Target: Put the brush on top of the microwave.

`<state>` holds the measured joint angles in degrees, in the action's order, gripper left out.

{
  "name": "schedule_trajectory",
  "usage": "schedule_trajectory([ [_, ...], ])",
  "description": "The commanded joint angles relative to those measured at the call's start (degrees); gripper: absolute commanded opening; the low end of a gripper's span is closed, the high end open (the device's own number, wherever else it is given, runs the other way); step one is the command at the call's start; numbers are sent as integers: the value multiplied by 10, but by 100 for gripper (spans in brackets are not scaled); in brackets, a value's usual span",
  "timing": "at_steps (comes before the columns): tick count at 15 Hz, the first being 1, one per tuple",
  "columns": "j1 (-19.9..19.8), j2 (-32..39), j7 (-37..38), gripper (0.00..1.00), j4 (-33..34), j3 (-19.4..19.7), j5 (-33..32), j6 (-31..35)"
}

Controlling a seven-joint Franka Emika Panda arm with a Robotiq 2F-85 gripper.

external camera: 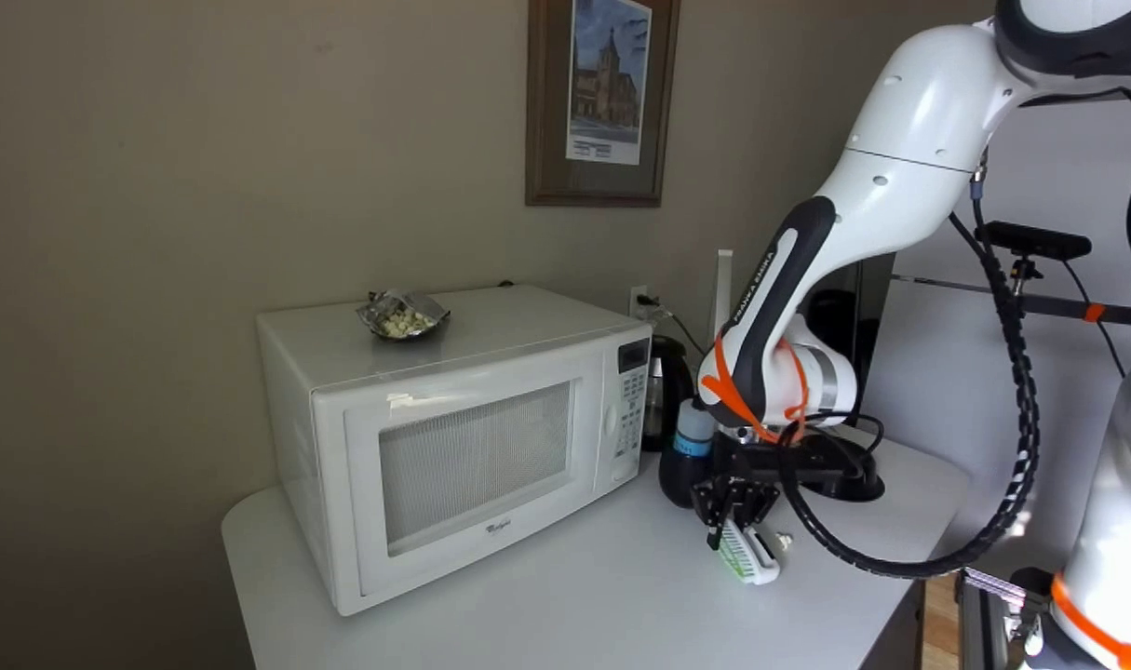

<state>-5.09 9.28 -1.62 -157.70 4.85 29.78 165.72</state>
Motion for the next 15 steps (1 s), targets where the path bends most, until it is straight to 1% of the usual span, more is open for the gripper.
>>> schedule_trajectory([
  [1,60,-55,75,8,-7,40,-129,-2],
  [2,71,-74,108,8,-4,58,-187,-20],
  [3,75,-98,133,8,0,67,-232,-40],
  [4,71,-130,157,8,5,69,-280,-77],
  [5,46,-180,173,8,-30,47,-319,-95],
  [6,37,-204,179,8,-27,34,-339,-127],
  [7,29,-233,180,8,-18,21,-349,-176],
  [8,26,-248,175,8,6,8,-345,-228],
  [9,24,-277,167,8,4,-1,-336,-261],
  [10,23,-328,166,8,-21,-11,-329,-287],
  [11,21,-356,168,8,-21,-18,-324,-311],
  [12,21,-376,162,8,-18,-23,-318,-331],
  [13,15,-386,164,8,-17,-31,-327,-343],
  [14,16,-337,158,33,6,-29,-318,-322],
  [15,14,-358,158,33,2,-34,-318,-334],
])
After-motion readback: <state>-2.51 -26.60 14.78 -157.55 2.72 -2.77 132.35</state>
